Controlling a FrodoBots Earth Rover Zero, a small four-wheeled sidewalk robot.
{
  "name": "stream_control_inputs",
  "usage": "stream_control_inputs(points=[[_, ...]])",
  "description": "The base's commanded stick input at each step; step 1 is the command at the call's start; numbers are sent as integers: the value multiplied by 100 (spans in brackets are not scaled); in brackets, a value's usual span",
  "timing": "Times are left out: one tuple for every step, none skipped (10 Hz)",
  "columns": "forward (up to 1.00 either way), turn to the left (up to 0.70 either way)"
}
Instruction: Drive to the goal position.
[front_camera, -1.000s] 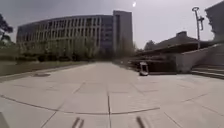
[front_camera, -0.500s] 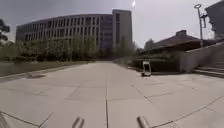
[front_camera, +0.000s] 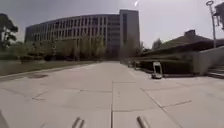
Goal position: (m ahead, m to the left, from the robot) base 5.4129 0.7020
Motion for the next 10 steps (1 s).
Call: stream_control_inputs(points=[[70,1],[70,1],[70,1],[70,1],[70,1],[70,1],[70,1],[70,1],[70,1],[70,1]])
